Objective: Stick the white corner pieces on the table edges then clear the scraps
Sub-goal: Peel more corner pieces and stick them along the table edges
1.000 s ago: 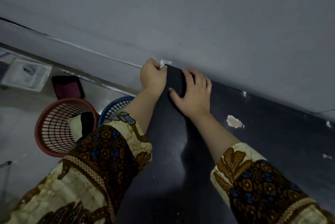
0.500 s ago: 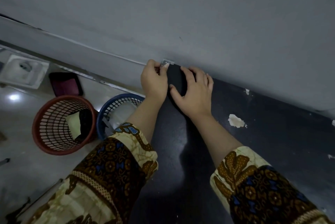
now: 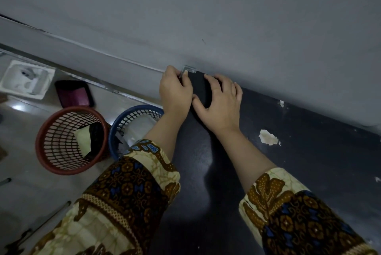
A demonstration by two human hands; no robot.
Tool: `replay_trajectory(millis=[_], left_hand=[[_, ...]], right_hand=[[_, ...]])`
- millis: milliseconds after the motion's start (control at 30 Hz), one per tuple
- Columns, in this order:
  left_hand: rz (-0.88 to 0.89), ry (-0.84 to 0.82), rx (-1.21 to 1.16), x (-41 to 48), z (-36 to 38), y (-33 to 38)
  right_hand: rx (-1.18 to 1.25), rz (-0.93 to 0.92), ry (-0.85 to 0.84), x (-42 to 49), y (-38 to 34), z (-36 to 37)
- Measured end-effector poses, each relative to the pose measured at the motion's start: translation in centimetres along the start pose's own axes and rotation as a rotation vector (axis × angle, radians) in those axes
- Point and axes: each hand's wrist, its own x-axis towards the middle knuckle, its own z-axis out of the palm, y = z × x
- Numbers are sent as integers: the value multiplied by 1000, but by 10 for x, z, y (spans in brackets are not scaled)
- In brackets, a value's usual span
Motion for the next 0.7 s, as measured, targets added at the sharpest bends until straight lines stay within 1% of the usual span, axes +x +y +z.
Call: replay_trajectory(millis=[133, 333, 433, 567, 700], left_hand=[[17, -5, 3, 0, 0, 0], [23, -15, -22, 1, -4, -3], [40, -18, -6, 2, -5, -3], [78, -38, 38, 0, -6, -4], [106, -49, 74, -2, -10, -5]], right_hand=[[6, 9, 16, 0, 0, 0], [-66, 66, 36, 19, -1, -3], [-128, 2, 22, 26, -1, -2], [-160, -120, -70, 26, -1, 0], [-101, -99, -117, 28, -1, 0]])
